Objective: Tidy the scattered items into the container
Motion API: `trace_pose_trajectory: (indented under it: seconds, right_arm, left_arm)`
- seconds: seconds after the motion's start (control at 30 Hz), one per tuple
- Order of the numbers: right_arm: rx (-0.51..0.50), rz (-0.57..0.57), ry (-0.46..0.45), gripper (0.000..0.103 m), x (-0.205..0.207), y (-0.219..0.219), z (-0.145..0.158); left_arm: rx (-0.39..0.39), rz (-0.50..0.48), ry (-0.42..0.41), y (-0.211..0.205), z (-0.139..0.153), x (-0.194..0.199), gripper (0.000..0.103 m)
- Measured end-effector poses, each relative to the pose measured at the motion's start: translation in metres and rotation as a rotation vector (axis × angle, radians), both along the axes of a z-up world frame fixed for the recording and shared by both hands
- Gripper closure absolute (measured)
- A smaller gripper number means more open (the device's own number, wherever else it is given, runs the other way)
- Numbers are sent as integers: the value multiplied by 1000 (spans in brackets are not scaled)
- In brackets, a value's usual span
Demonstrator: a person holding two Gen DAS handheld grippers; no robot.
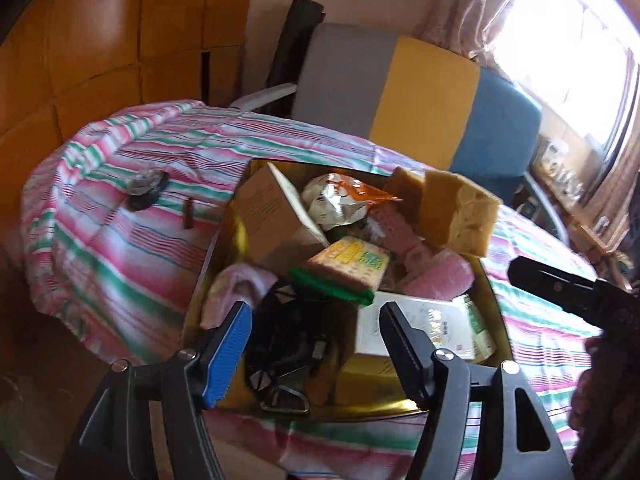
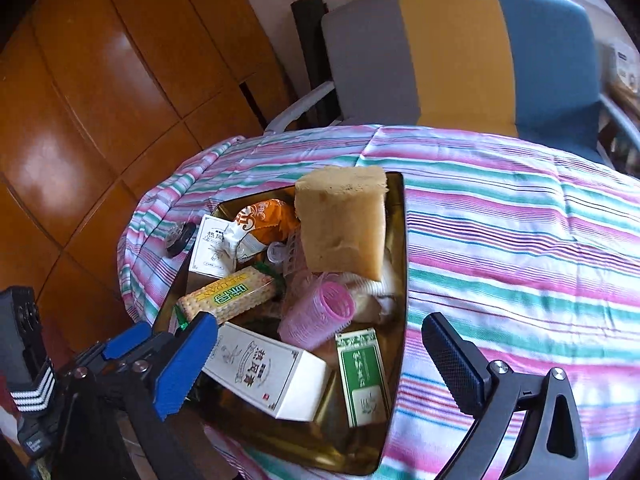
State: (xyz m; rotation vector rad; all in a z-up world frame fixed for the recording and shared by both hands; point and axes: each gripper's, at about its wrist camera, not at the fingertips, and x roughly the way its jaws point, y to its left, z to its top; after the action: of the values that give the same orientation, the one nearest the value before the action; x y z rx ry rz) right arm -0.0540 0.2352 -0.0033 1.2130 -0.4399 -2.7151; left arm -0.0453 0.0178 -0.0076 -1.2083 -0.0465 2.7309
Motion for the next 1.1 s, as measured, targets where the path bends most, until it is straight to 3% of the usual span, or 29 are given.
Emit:
trace_pose_trajectory:
  seconds: [0.1,0.2,0.37,0.57,0.9,1.1]
  right_arm:
    - [71,-32,-70,0,6,-9,4]
    - [104,-31,-57,0,18,-17,7]
    - [149,-1,-39,0,32,-29,7]
    - [186,36,-31,0,40,-42,3]
    - [202,69,-13,0,46,-52,3]
    - [198,67,-21,0,45,-52,0]
  left_arm:
    - [-13,11,0,0,8,9,33]
    - [2,11,35,-4,19,19,33]
    - [-195,9,104,12,37,35,33]
    - [-136,6,133,7,47,48,34]
    - [-75,36,110,2,46,46,34]
    - [-130,79,113,-1,36,44,36]
